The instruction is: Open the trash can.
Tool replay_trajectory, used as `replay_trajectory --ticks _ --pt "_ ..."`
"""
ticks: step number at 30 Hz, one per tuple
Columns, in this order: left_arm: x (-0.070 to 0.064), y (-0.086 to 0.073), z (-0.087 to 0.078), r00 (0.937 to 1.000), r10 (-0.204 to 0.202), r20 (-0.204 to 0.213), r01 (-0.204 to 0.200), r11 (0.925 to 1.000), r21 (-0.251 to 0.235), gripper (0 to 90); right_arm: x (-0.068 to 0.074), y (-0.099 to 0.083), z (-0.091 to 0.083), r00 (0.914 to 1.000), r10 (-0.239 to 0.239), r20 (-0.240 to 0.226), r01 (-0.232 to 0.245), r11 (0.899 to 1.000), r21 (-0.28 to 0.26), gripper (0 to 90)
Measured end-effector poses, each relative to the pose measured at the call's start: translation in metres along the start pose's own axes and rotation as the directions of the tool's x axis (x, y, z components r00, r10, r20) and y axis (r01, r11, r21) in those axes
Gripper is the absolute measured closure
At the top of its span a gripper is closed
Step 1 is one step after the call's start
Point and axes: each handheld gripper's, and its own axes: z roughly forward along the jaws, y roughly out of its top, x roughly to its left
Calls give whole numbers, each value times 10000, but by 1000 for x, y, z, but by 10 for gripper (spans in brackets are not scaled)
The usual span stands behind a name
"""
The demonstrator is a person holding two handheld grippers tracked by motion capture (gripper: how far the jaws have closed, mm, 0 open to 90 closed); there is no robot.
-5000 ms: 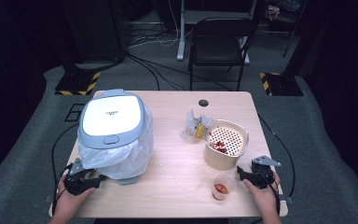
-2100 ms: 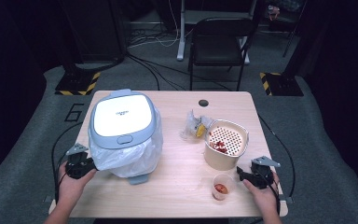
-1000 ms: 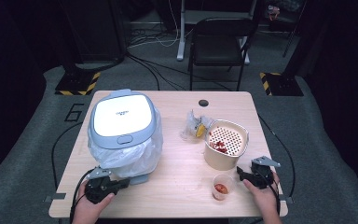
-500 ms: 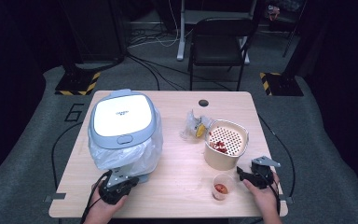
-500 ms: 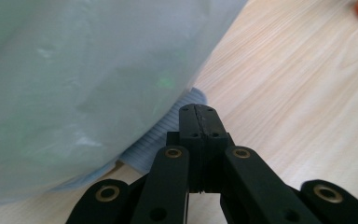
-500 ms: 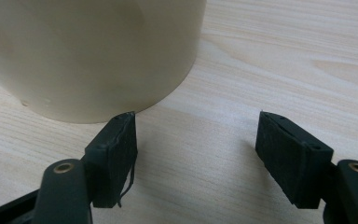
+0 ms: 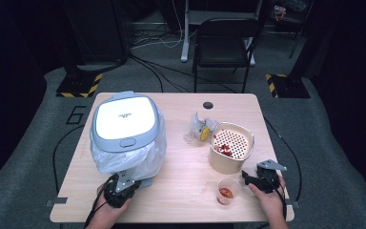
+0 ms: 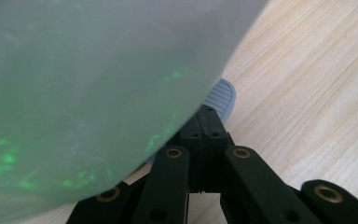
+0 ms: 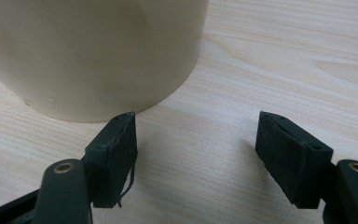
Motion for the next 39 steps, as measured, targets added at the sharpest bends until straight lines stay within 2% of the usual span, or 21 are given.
replay_trajectory --ticks 3,5,6,8,10,15,17,18,21,22,23,24,27,28,30,31,34,36,39 --pt "1 0 1 9999 -56 115 55 10000 47 900 0 0 0 10000 91 8 -91 10000 -6 302" --pt "1 -1 2 10000 90 34 -90 9999 -61 900 -1 0 -1 9999 135 -42 -135 9999 -8 331" --pt "2 -1 2 9998 149 124 -149 9999 0 900 -2 1 -2 9995 312 -113 -312 9995 24 361" --pt "1 -2 3 9998 195 1 -195 9998 -53 900 -5 3 -8 9957 859 -339 -853 9962 170 397" --pt "3 -2 3 9997 82 233 -82 10000 2 900 -8 4 -13 9941 1002 -412 -1000 9950 64 415" --pt "1 -2 4 9998 191 40 -191 9998 -14 900 -8 12 -26 9947 995 -276 -994 9950 42 429" --pt "2 -2 3 9996 265 98 -266 9996 55 900 -5 18 -34 9967 793 -167 -793 9969 3 436" --pt "2 -2 3 9995 274 155 -275 9996 61 900 -2 25 -44 9989 466 -67 -467 9989 -87 439" --pt "2 -3 3 9995 267 144 -268 9996 88 900 2 33 -54 9996 234 -130 -237 9995 -219 438" --pt "1 -3 3 9995 264 152 -266 9996 99 900 6 41 -65 9998 3 -200 -9 9995 -321 433" --pt "0 -3 4 9998 215 19 -215 9998 -36 900 6 41 -65 9998 3 -200 -9 9995 -321 433" --pt "0 -3 3 9996 276 81 -276 9996 65 900 11 51 -77 9990 -430 -104 426 9982 -413 431" --pt "0 -3 4 9999 167 -15 -167 9999 -11 900 15 59 -87 9978 -642 -149 633 9966 -518 431" --pt "1 -3 3 9997 224 66 -225 9997 77 900 19 70 -97 9960 -883 -145 871 9938 -692 432" --pt "0 -3 3 9997 220 39 -220 9997 59 900 21 75 -102 9947 -1015 -189 997 9919 -789 432" --pt "1 -3 3 9994 336 27 -336 9994 114 900 26 88 -110 9923 -1204 -301 1170 9885 -958 432" --pt "1 -3 2 9994 337 86 -338 9993 131 900 29 97 -112 9891 -1404 -440 1353 9855 -1019 432" --pt "-3 -4 5 9999 102 -30 -102 9999 -120 900 33 107 -111 9851 -1636 -530 1574 9819 -1058 431" --pt "-1 -3 4 9991 429 40 -430 9990 152 900 43 120 -109 9776 -2019 -586 1946 9745 -1120 428"
